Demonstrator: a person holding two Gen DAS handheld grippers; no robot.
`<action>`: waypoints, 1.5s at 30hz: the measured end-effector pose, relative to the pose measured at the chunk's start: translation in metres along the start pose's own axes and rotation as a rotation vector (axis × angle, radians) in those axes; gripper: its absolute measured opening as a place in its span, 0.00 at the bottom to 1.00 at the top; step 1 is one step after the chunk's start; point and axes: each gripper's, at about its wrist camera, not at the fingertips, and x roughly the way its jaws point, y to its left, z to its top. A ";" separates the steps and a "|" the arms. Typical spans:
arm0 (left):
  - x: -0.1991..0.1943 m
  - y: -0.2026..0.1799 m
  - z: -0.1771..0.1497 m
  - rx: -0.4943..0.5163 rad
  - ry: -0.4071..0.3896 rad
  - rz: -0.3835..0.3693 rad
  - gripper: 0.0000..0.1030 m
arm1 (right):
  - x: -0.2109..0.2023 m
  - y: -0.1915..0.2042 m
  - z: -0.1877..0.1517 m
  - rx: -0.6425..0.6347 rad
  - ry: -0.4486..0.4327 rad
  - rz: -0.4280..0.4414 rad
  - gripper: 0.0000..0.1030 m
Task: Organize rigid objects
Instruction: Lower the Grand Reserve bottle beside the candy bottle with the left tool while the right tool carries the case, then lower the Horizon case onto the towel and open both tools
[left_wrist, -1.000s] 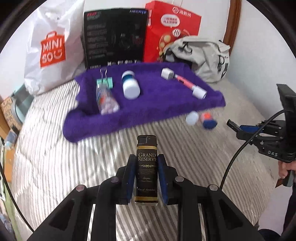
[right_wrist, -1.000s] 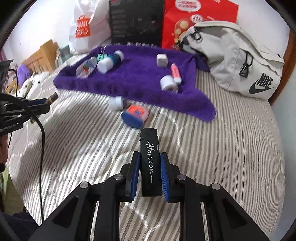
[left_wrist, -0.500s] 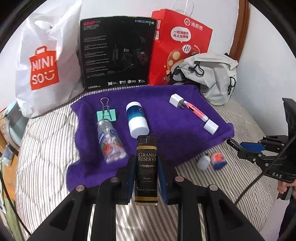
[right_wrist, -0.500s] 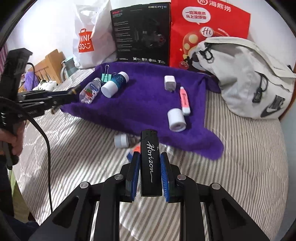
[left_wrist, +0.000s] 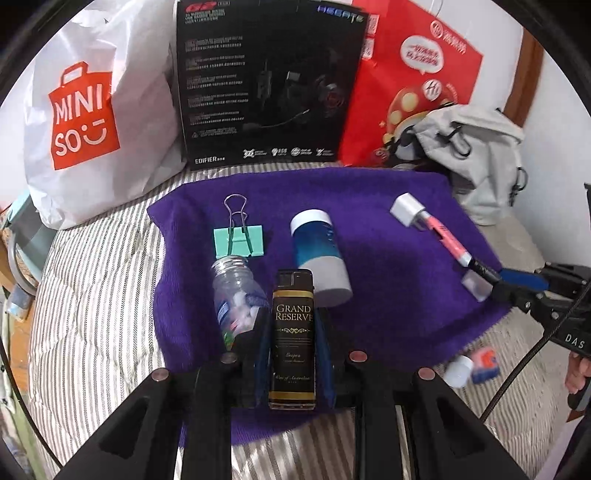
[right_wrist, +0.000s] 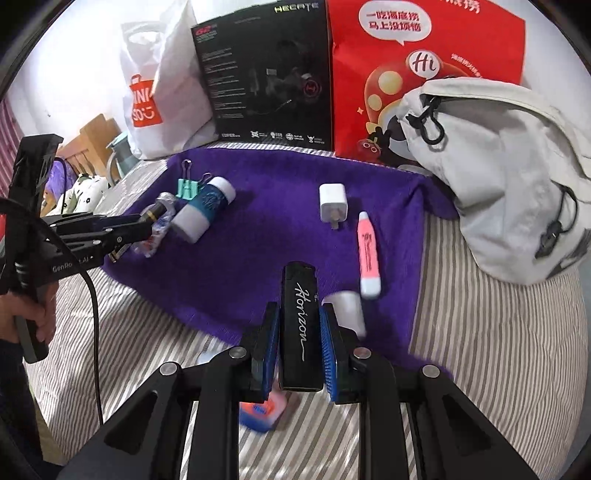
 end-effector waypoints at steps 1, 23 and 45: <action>0.003 -0.001 0.002 0.003 0.006 0.005 0.22 | 0.003 -0.001 0.002 -0.003 0.003 -0.002 0.21; 0.046 -0.019 0.010 0.061 0.093 0.079 0.22 | 0.061 -0.001 0.035 -0.072 0.065 -0.056 0.21; 0.042 -0.017 0.006 0.070 0.138 0.043 0.26 | 0.069 0.001 0.035 -0.131 0.106 -0.029 0.22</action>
